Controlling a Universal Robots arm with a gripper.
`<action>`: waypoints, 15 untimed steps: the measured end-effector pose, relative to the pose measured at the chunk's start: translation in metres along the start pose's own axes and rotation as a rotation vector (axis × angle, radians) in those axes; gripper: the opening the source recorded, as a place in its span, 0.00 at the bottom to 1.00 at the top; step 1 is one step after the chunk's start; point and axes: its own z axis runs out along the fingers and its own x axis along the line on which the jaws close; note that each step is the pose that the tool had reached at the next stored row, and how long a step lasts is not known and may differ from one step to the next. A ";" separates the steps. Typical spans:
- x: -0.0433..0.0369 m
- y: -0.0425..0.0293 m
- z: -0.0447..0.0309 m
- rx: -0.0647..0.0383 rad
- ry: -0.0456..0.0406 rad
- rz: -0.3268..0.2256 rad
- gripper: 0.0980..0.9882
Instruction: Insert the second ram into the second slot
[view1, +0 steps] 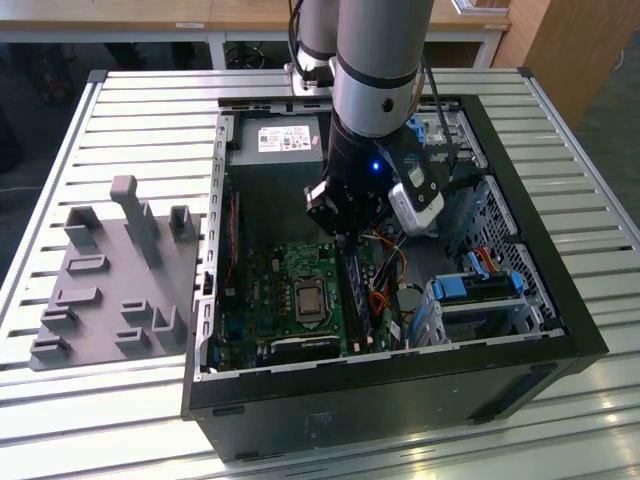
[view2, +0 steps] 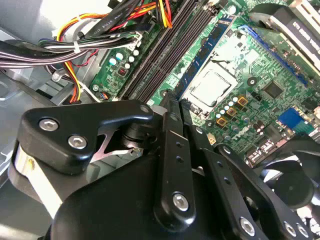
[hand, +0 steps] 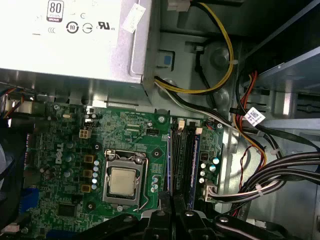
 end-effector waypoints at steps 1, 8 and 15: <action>0.0000 0.0000 -0.0002 0.000 0.0000 0.000 0.04; 0.0000 0.0002 -0.0084 0.000 0.0000 0.000 0.04; 0.0000 0.0003 -0.0121 0.000 0.0000 0.000 0.04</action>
